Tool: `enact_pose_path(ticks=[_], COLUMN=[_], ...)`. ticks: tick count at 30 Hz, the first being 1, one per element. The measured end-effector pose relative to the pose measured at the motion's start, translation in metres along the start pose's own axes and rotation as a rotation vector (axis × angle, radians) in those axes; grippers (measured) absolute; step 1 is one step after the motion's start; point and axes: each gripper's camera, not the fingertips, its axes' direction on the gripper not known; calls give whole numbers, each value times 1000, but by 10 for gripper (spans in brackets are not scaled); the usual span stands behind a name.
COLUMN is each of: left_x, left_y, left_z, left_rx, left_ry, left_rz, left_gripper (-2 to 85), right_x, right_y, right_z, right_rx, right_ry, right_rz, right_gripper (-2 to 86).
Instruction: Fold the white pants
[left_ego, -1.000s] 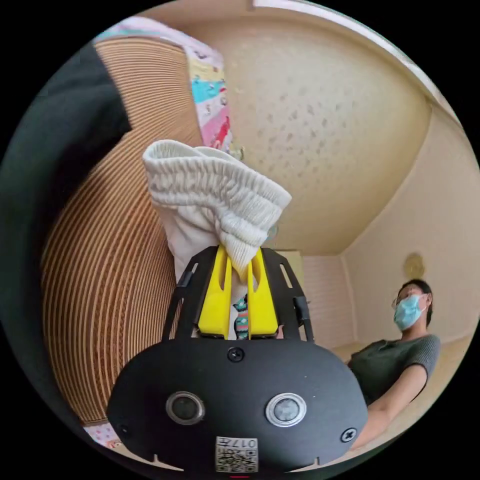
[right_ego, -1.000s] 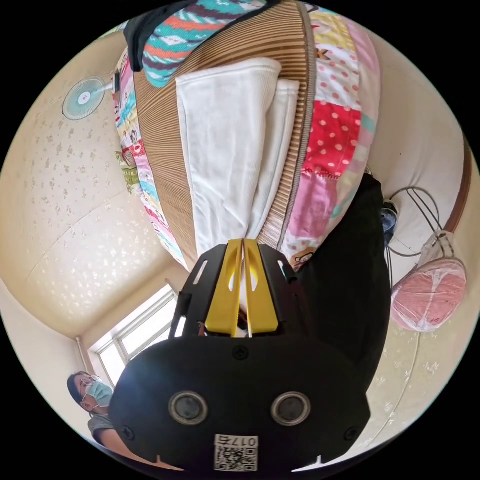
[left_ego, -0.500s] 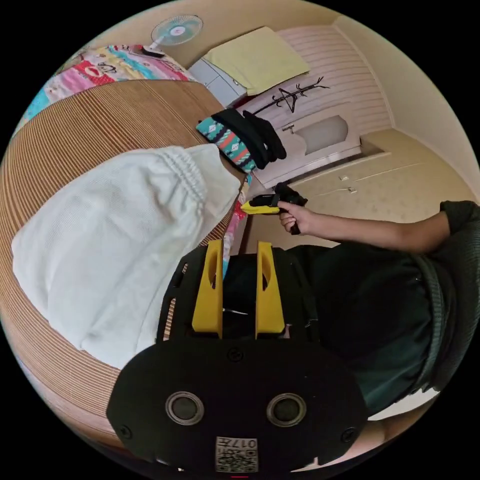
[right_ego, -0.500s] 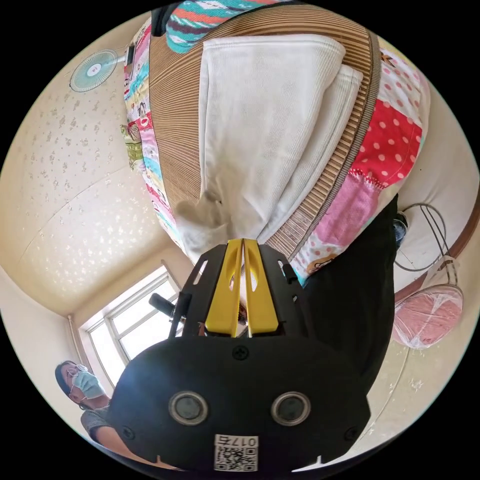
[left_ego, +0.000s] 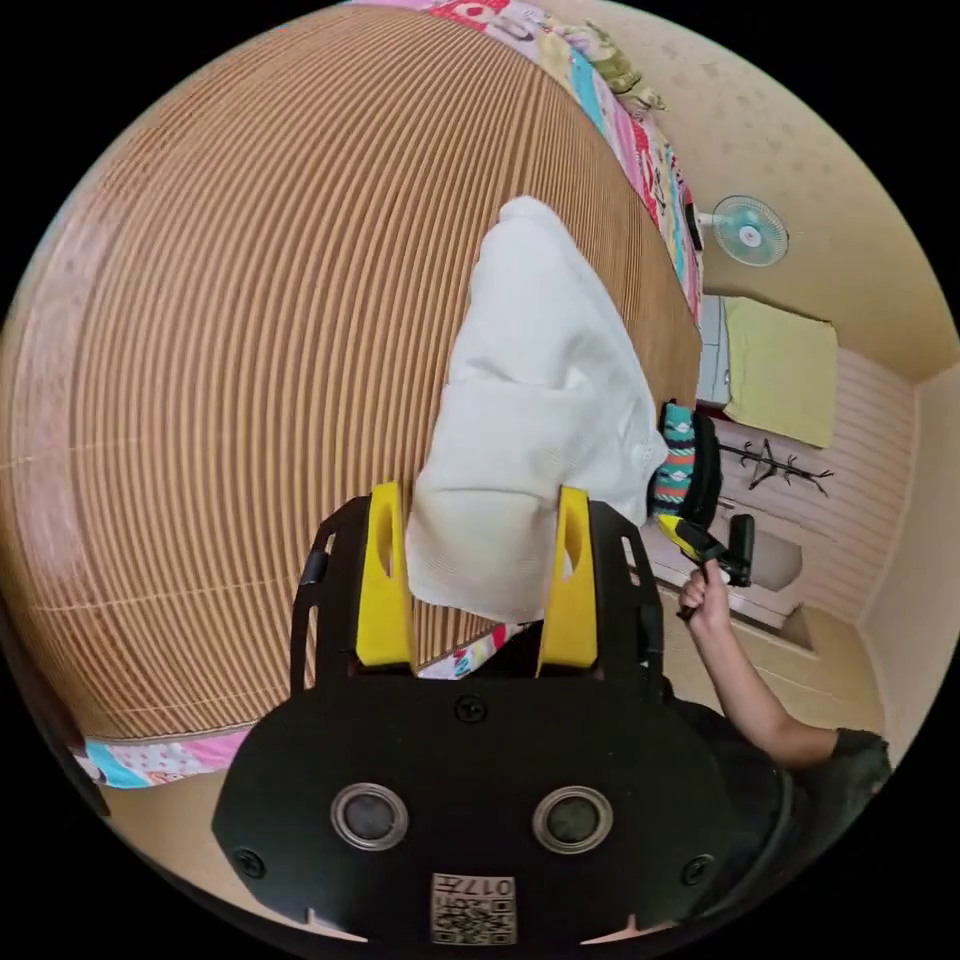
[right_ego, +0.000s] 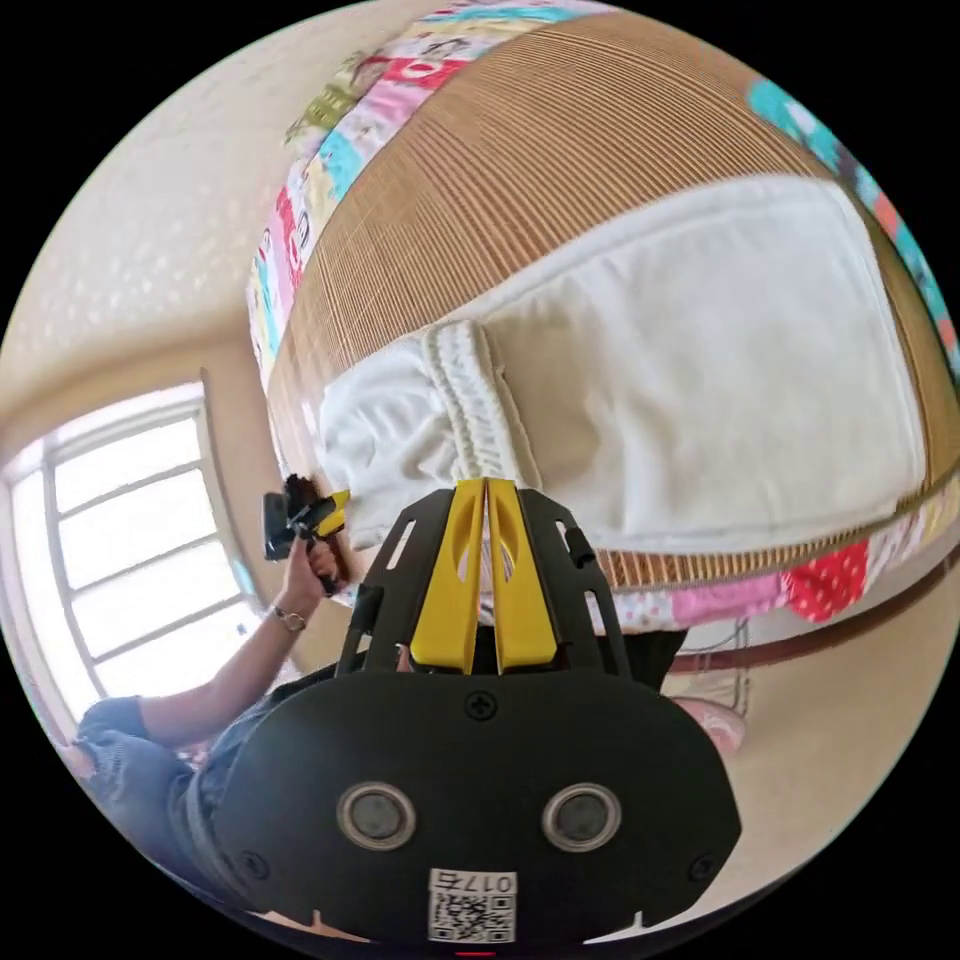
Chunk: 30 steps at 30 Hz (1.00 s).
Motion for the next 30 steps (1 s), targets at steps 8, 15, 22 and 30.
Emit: enact_pose_path(ticks=[8, 15, 22, 30], left_x=[2, 174, 341, 281], left_y=[-27, -19, -17, -51], left_z=[-16, -50, 123, 216], left_rx=[-53, 26, -158, -384], left_ry=[232, 119, -300, -129], left_rz=[74, 474, 806, 601], left_gripper=[101, 90, 113, 98], right_x=[10, 42, 147, 385], right_y=[-39, -41, -33, 28], right_z=[105, 167, 112, -8], right_rx=[-117, -227, -222, -215], right_ry=[328, -122, -295, 67], right_rz=[18, -27, 0, 225], right_gripper=[4, 4, 5, 10])
